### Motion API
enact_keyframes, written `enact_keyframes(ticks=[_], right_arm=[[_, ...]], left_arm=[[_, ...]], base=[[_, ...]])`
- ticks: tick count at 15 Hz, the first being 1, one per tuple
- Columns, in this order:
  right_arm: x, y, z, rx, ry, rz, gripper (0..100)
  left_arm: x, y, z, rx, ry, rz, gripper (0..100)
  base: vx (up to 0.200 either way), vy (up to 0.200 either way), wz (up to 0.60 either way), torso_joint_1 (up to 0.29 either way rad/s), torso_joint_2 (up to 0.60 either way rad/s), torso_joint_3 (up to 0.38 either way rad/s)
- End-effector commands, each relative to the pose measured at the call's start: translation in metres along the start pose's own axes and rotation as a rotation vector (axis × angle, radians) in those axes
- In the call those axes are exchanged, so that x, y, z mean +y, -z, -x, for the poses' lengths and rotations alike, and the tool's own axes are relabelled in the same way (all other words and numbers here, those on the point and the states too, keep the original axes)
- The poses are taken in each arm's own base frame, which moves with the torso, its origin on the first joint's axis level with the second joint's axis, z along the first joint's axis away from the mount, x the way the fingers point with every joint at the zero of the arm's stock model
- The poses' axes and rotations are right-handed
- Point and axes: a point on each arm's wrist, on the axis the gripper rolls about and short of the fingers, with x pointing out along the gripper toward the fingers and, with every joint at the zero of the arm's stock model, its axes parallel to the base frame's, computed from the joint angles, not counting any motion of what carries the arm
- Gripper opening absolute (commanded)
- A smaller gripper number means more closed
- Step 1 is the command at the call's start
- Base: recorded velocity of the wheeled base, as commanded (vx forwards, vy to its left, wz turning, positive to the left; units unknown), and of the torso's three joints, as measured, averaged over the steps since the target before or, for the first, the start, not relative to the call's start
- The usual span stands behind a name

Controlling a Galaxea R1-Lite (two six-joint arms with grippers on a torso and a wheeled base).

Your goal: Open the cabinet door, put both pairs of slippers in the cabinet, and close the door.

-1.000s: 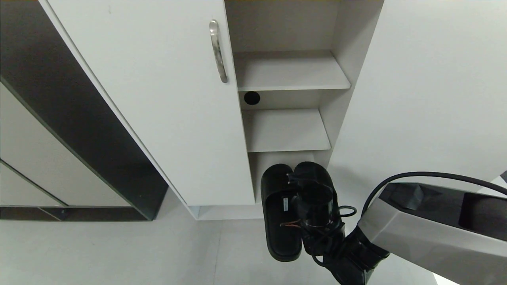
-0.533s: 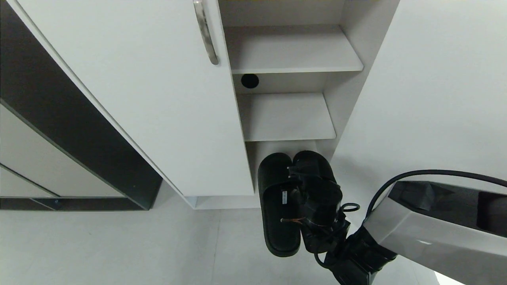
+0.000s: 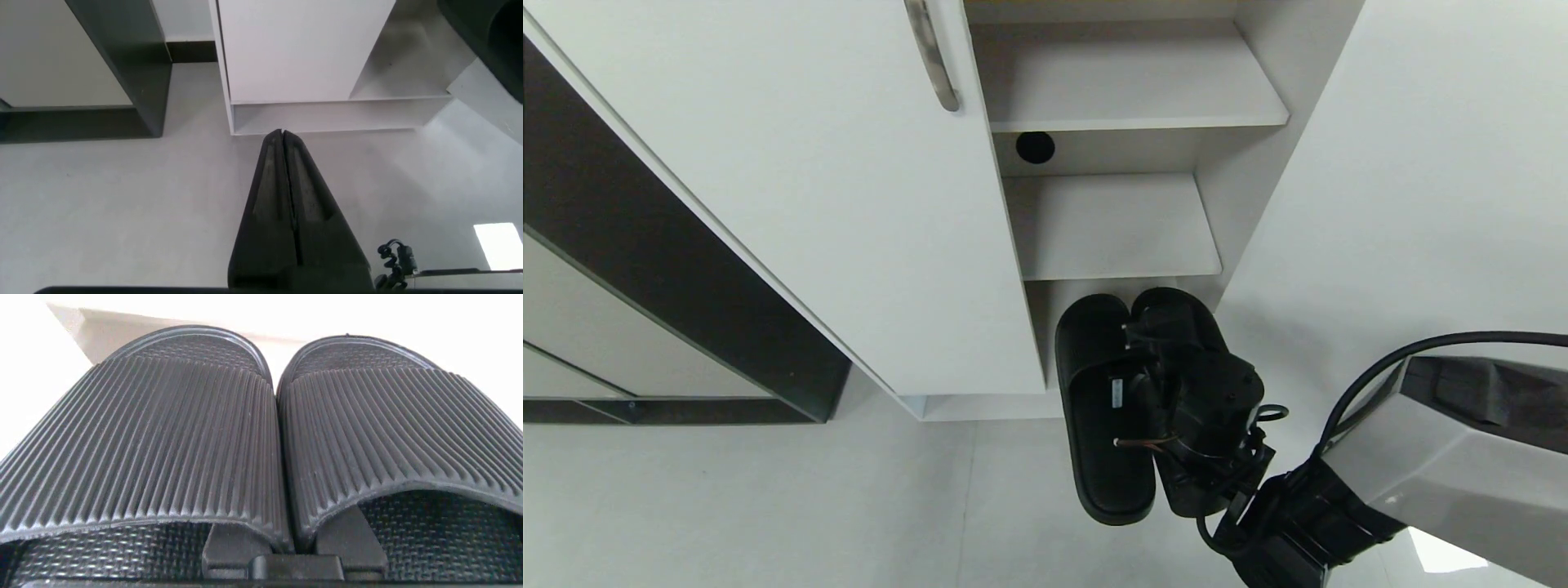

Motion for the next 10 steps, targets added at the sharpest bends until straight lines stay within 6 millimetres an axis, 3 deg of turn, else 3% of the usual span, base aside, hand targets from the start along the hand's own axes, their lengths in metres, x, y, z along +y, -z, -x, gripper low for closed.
enact_keyframes(ticks=[1, 9, 10], right_arm=[[-0.0035, -0.0123, -0.0018, -0.03, 0.001, -0.017, 0], [-0.0034, -0.0123, -0.0019, -0.034, -0.003, -0.019, 0], [-0.0031, -0.0111, -0.002, -0.032, -0.003, -0.017, 0]], left_arm=[[0.0, 0.0, -0.0001, 0.001, 0.0, 0.0, 0], [0.0, 0.0, -0.0001, 0.001, 0.0, -0.001, 0], [0.0, 0.0, -0.0001, 0.001, 0.0, -0.001, 0]], base=[[0.0, 0.0, 0.0, 0.0, 0.0, 0.0], [0.0, 0.0, 0.0, 0.0, 0.0, 0.0], [0.2, 0.0, 0.0, 0.007, 0.01, 0.002]])
